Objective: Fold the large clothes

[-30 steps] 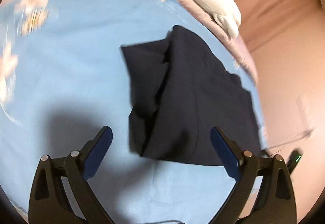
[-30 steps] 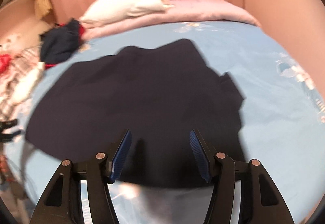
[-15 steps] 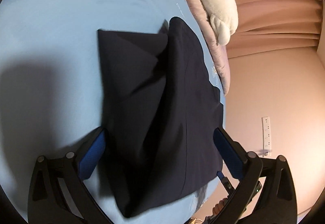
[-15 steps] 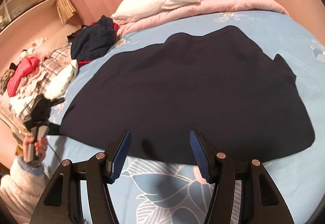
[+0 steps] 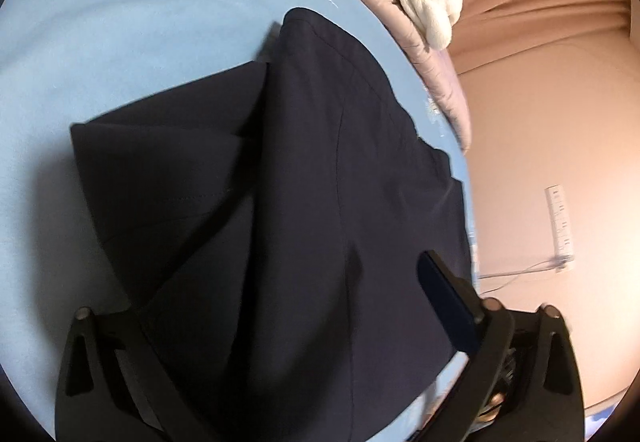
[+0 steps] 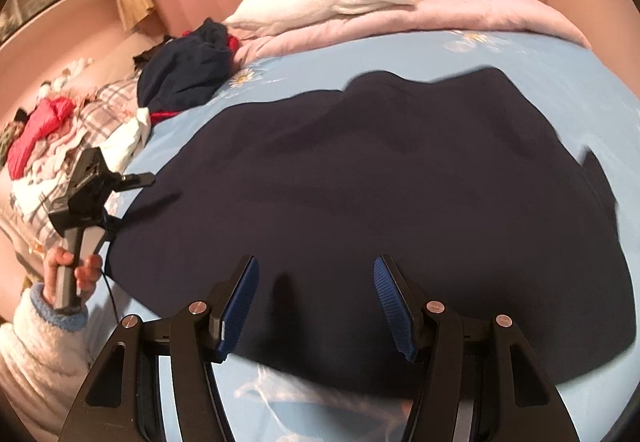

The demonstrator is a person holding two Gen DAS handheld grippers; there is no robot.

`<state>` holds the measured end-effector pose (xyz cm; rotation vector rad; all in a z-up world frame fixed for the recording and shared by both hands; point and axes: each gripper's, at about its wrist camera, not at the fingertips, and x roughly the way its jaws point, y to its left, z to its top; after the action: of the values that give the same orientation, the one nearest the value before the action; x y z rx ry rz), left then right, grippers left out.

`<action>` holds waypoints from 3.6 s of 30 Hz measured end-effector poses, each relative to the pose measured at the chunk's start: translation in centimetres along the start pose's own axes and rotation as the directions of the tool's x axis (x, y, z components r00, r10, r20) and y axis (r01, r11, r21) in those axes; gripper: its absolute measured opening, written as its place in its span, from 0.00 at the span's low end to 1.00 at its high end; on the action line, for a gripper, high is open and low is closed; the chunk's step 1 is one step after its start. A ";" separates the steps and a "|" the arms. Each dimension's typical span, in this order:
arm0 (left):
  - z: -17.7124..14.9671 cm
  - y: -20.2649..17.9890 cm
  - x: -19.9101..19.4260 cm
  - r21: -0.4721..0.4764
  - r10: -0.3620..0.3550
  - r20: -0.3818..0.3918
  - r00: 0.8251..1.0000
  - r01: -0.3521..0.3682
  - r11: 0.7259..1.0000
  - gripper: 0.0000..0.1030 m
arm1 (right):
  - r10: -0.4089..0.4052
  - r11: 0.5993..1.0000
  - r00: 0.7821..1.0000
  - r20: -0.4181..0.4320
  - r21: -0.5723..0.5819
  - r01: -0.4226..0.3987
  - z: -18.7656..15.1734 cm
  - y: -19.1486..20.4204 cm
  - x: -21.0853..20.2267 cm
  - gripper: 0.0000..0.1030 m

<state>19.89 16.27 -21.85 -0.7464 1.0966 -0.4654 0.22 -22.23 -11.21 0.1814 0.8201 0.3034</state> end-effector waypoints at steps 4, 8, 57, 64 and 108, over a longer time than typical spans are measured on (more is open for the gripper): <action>0.0 0.2 0.1 0.013 0.075 0.015 0.997 -0.075 0.997 0.49 | -0.035 0.998 0.999 -0.006 -0.060 0.035 3.5 1.6 3.5 0.58; -0.1 0.0 -0.1 0.041 0.101 0.036 0.994 -0.103 0.994 0.44 | -0.058 0.996 0.996 -0.063 -0.075 0.053 7.2 2.0 8.4 0.26; -4.2 -21.5 0.9 0.398 0.287 0.165 0.944 -0.330 0.856 0.26 | 0.159 0.977 0.987 -0.033 0.149 -0.153 -0.8 -1.8 1.9 0.23; -6.1 -26.6 7.0 0.495 0.325 0.130 0.937 -0.345 0.798 0.29 | 0.219 0.924 0.973 0.072 0.306 -0.230 -0.9 -6.8 0.1 0.24; -8.7 -12.4 2.1 0.297 0.132 -0.015 0.991 -0.122 0.947 0.69 | 0.351 0.907 0.935 0.040 0.233 -0.350 4.2 -5.3 3.1 0.08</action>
<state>12.98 3.83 -16.22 -0.4023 1.0710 -0.5204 6.39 -26.35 -12.01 0.5570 0.8239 0.5454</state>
